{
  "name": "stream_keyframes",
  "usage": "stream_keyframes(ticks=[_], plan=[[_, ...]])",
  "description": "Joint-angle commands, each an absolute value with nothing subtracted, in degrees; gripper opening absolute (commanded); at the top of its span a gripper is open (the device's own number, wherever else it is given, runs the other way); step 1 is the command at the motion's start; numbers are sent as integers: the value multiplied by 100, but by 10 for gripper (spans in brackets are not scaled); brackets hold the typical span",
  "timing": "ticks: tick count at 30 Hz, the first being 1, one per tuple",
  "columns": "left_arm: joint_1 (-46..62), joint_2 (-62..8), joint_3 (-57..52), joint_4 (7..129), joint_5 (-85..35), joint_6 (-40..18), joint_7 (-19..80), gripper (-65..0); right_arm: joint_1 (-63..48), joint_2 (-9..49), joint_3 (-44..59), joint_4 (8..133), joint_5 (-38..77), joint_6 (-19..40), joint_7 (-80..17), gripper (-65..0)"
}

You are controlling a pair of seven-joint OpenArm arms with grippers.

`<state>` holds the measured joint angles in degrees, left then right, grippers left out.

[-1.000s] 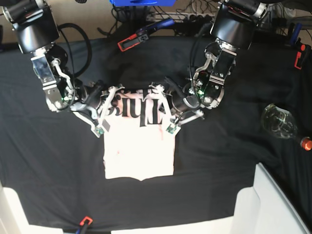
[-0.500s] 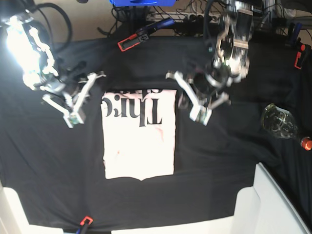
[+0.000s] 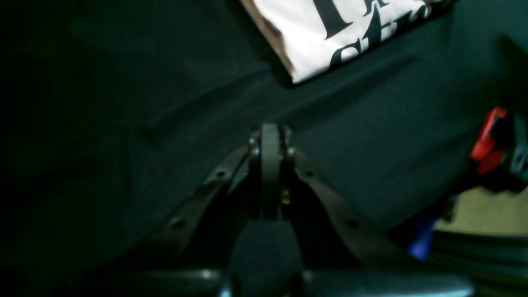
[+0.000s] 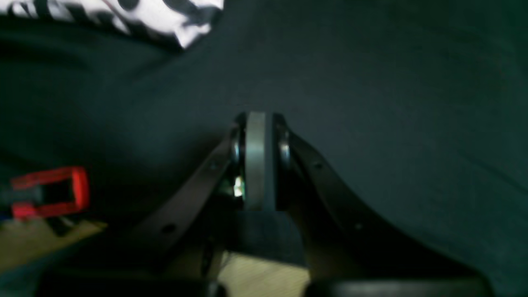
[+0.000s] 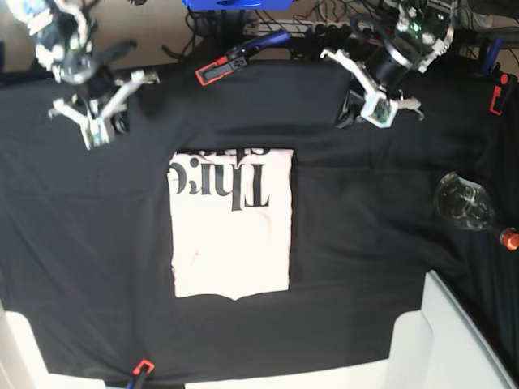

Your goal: Fold the T-shirt properly

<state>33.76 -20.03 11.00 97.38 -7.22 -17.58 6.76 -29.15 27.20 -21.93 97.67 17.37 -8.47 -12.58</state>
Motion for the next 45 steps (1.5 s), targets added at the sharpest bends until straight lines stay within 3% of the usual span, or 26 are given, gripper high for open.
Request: stream_keyframes(ticks=[1,6,9,20,30,35,40,45], plan=[[3503,-1974,1095,9710,-453,-1771,400,-650,-3002,2738,-2176,9868,1560,-822,-963,-621],[3908,-1736,1086,9147,1156,-1771,-910,-650,-3644,2396,-1833,9868,963,-822,-365,-621],[4119,-1684,1086,8866,1314,-1763,-1393,-650,-4066,2079,-1314,9868,954,-804,-101,-621],[4760,-1675,1086,8620,1147,-1763,-1446,-650,-4971,1921,-1077,9798,945,-796,119,-621],[4664,-1473,1077,7301,1147,-1763,-1446,-650,-4866,1552,-1121,8655,945,-796,119,-621],[3829,-1156,1095,5596,1147,-1763,-1446,-650,-4207,1464,-1130,7204,954,-796,57,-621],[2677,-936,1095,3451,1103,-1763,-1437,-650,-3064,1367,-1130,5437,954,-778,-813,-617],[1174,-760,1121,980,1103,-1763,-919,-650,-1226,1200,-1112,2141,954,312,-1112,-614]])
